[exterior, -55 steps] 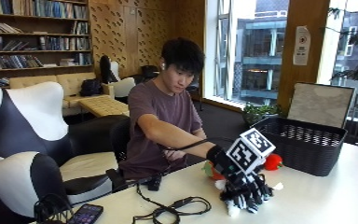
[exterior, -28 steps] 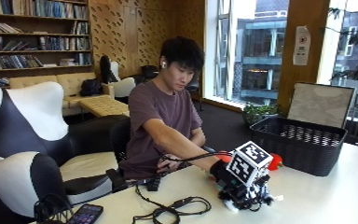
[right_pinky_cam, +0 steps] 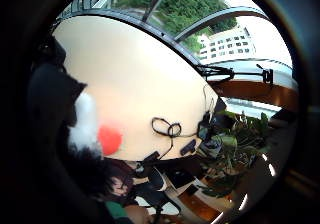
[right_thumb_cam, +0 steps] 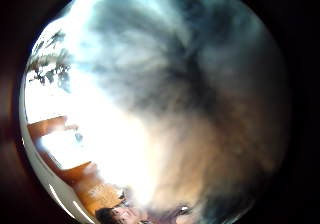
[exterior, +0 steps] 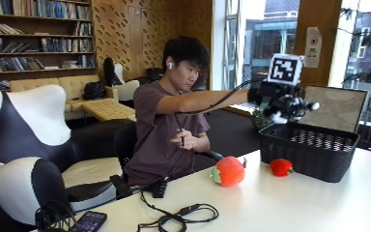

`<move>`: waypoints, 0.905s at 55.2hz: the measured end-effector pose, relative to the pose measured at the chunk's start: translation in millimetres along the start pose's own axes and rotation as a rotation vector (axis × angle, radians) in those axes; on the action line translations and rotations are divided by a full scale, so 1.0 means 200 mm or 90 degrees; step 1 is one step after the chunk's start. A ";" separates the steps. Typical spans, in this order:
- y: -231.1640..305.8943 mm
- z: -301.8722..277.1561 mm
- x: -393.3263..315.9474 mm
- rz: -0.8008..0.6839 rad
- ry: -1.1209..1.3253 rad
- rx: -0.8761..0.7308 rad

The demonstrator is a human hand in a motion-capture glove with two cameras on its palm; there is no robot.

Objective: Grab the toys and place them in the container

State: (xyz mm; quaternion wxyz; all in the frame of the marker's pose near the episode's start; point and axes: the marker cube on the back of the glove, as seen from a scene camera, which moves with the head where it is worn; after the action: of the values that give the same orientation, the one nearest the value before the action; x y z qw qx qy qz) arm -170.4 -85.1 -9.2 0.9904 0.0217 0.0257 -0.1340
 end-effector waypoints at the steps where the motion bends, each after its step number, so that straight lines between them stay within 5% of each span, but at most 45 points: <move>1: -0.02 -0.05 -0.05 0.012 -0.001 0.005; 4: -0.08 -0.21 -0.25 0.049 0.003 0.023; 13: -0.26 -0.45 -0.95 -0.069 0.000 0.053; 26: -0.56 -0.22 -1.69 -0.171 0.018 0.043; 37: -0.65 -0.07 -1.89 -0.135 0.057 -0.025; 40: -0.66 -0.10 -1.91 -0.089 0.017 -0.020; 45: -0.58 -0.18 -1.80 -0.181 -0.009 0.017; 50: -0.51 -0.29 -1.72 -0.112 -0.027 0.032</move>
State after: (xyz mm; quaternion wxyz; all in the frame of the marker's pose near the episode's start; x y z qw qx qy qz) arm -530.7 -88.8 -51.5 0.9742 0.0416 0.0030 -0.2218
